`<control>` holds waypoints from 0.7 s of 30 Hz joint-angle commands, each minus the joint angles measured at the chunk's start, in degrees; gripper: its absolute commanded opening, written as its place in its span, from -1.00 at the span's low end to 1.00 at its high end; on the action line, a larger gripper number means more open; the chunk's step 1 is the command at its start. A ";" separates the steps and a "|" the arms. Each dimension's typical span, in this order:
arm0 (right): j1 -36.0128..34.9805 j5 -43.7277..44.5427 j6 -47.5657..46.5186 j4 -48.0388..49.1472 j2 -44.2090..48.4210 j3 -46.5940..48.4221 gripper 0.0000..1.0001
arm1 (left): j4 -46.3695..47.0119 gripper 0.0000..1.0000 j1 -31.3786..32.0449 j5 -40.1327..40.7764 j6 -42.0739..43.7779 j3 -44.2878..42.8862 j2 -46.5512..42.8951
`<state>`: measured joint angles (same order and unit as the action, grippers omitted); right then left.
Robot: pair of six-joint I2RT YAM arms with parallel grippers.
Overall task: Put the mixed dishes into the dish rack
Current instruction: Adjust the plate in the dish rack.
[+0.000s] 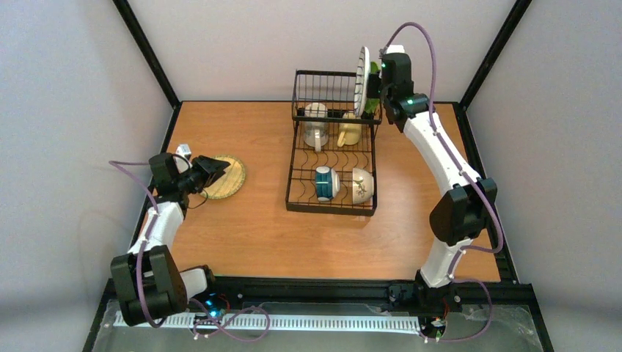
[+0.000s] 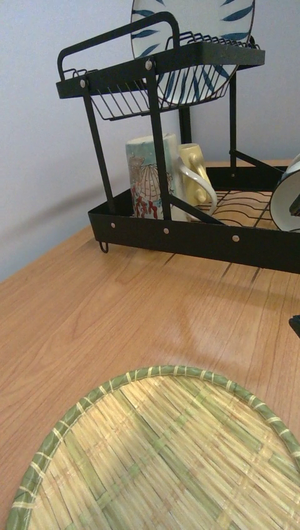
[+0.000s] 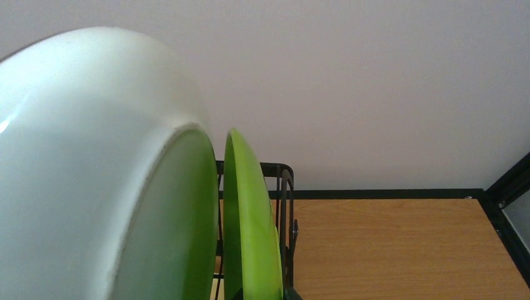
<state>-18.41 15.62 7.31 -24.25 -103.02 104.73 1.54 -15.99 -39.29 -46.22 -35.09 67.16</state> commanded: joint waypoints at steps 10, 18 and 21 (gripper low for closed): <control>-0.19 3.29 -0.70 -0.06 -1.28 1.18 -0.96 | 0.66 0.79 0.17 -1.06 0.51 -2.00 0.73; -1.46 5.58 -1.65 0.98 -1.07 0.97 -0.95 | 1.62 0.79 0.17 -1.44 0.03 -1.65 1.18; -1.85 6.99 -2.69 1.78 -1.36 0.87 -0.96 | 2.05 0.79 0.17 -1.63 -0.28 -1.48 1.31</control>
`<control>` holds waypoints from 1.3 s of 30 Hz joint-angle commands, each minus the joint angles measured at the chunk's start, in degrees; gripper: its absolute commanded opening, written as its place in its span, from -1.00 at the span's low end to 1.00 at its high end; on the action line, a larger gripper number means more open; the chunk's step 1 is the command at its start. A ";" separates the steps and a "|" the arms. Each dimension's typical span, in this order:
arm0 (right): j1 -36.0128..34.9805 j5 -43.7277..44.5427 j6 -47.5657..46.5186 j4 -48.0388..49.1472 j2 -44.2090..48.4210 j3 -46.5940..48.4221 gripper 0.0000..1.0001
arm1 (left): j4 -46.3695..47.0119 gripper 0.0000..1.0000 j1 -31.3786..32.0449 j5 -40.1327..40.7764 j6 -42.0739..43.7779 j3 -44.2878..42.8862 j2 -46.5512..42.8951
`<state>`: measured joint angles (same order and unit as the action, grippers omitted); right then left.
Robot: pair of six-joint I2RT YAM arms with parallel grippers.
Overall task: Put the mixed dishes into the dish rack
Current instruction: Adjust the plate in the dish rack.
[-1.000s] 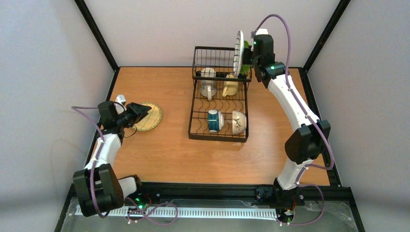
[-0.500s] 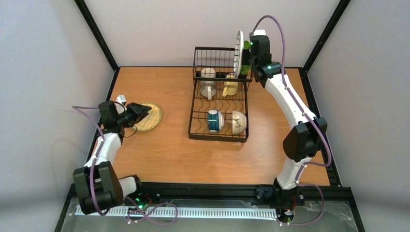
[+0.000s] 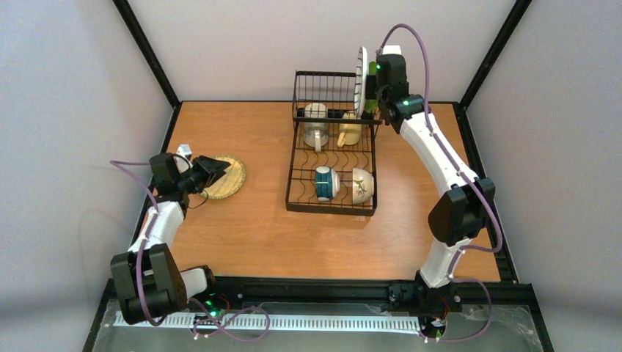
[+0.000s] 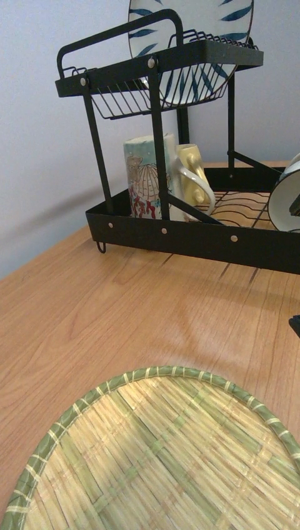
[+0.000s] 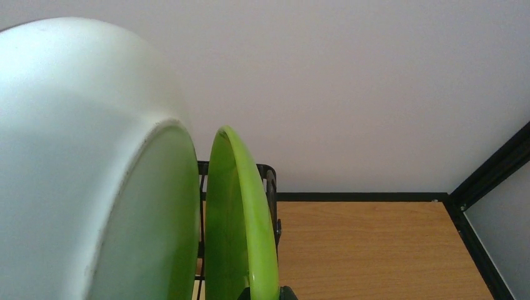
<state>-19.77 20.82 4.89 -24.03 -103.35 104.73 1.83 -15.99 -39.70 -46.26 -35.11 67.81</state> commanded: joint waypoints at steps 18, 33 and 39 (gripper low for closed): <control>-3.77 13.28 -5.87 7.16 -1.12 -0.29 -0.96 | 2.85 0.79 0.17 -2.29 -1.09 -1.25 0.31; -8.25 26.36 -15.29 18.50 -4.56 -3.59 -0.96 | 5.12 0.79 0.17 -3.70 -2.69 -0.48 0.36; -8.79 29.86 -17.74 21.60 -5.79 -5.42 -0.96 | 5.75 0.79 0.15 -4.22 -3.02 0.08 0.29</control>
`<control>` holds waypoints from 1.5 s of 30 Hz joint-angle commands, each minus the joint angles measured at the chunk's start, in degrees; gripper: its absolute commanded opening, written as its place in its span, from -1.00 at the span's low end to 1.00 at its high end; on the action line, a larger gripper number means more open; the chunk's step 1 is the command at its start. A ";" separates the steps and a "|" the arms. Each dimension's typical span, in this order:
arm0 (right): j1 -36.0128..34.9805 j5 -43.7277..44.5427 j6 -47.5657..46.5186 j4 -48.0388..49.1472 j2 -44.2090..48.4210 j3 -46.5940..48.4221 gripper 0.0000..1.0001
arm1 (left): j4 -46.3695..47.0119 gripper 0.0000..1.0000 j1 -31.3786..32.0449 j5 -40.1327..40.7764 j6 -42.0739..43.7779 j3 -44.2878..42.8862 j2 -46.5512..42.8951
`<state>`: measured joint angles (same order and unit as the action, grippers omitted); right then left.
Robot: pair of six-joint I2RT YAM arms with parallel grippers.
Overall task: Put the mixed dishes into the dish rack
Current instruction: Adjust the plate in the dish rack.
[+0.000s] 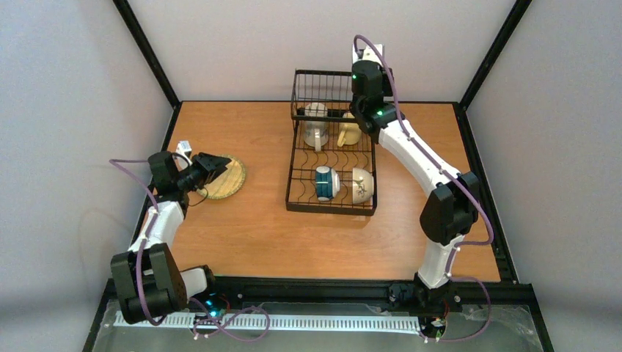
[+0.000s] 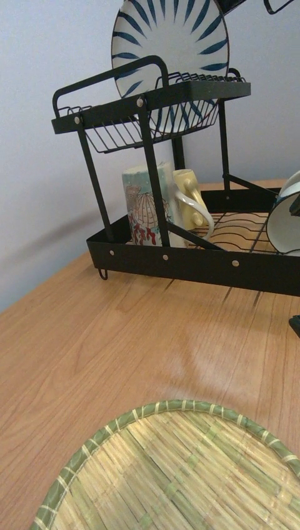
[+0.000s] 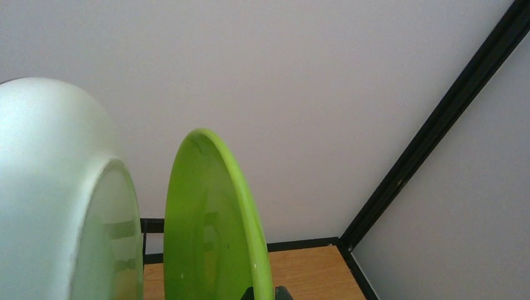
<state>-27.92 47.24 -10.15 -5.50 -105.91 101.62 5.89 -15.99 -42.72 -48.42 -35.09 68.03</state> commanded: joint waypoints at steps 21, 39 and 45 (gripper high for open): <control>-1.61 4.15 -1.99 3.25 -5.36 -4.81 -0.96 | 2.16 0.79 0.17 -1.84 -1.31 0.03 0.35; -2.72 3.37 0.71 0.18 -7.12 -3.05 -0.93 | 1.92 0.79 0.17 -1.67 -1.41 -0.50 0.97; -3.64 2.99 2.31 -2.85 -8.49 -0.33 -0.91 | 1.98 0.79 0.17 -1.72 -1.38 -0.41 1.14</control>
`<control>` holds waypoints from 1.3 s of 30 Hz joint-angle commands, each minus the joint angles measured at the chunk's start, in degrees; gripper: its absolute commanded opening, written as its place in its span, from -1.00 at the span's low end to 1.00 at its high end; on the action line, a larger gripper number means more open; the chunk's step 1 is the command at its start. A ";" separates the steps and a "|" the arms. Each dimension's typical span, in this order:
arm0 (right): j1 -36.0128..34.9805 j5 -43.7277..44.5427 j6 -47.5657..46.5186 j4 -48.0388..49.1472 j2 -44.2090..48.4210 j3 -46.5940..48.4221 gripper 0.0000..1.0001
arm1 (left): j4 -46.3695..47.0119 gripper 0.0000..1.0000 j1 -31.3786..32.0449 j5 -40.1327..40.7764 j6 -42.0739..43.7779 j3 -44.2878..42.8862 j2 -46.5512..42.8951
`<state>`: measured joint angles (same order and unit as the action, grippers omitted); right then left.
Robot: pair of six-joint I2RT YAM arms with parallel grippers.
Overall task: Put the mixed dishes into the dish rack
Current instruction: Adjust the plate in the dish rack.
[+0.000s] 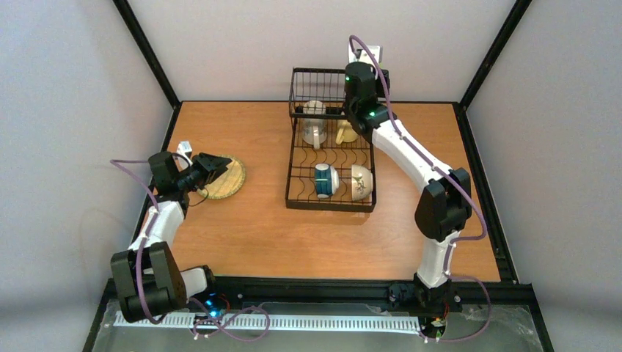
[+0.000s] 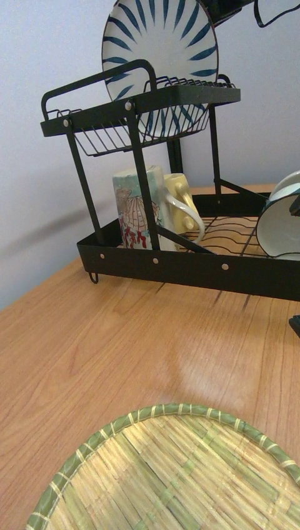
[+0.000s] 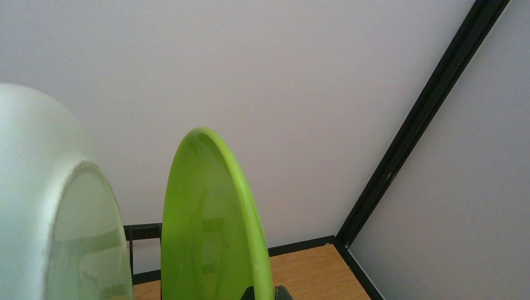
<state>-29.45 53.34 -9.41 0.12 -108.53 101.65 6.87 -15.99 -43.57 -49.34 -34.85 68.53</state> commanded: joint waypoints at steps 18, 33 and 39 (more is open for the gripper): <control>-3.55 -3.63 5.17 -12.98 -5.64 1.79 -0.68 | 1.04 0.78 0.17 -1.08 -0.49 -0.74 0.18; -3.98 -3.46 6.60 -13.89 -5.43 1.51 -0.33 | 1.13 0.79 0.17 -1.19 -0.58 -0.66 0.21; -3.96 -3.30 6.51 -12.85 -4.03 0.82 -0.03 | 1.21 0.78 0.17 -1.24 -0.58 -0.56 0.20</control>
<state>-32.03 53.95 -2.70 -11.16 -111.46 104.55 6.90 -15.99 -43.99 -49.43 -34.85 68.53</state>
